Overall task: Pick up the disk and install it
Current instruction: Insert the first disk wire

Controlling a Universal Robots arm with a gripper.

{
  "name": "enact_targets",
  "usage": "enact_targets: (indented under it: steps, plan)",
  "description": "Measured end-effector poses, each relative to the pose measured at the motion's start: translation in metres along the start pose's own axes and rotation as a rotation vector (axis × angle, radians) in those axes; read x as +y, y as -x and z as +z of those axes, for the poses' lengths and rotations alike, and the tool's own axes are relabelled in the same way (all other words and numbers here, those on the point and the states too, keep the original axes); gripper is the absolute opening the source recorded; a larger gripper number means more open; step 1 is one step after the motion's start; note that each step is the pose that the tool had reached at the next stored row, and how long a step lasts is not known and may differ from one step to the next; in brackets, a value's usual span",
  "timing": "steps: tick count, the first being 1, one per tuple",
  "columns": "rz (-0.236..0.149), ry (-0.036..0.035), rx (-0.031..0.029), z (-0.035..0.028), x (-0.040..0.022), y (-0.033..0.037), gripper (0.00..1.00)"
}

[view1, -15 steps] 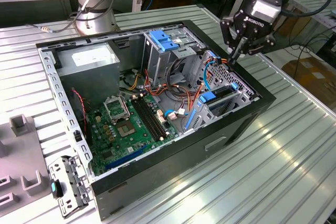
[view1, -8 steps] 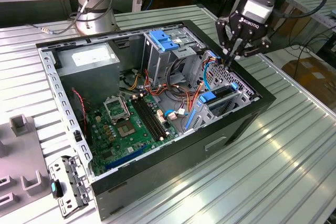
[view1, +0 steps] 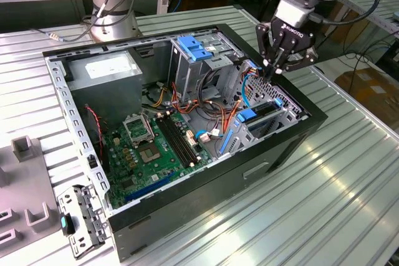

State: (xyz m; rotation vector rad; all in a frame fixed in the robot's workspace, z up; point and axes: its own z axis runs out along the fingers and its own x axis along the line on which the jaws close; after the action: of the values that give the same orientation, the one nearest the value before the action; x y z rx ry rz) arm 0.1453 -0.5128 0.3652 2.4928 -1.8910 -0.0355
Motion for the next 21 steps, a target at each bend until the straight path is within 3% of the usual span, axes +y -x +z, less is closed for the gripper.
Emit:
enact_targets:
  steps: [4, 7, 14, 18, 20, 21]
  plan:
    - [0.123, -0.0012, -0.0029, 0.0038, -0.0001, 0.0, 0.16]
    - [0.176, -0.0018, -0.0039, 0.0047, -0.0001, -0.0001, 0.16]
    - [0.187, -0.0021, -0.0047, 0.0051, 0.0001, -0.001, 0.16]
    - [0.187, -0.0019, -0.0042, 0.0061, 0.0036, -0.0122, 0.16]
    - [0.187, -0.0029, -0.0041, 0.0071, 0.008, -0.0131, 0.16]
    - [0.187, -0.005, -0.0038, 0.0075, 0.0147, -0.0114, 0.16]
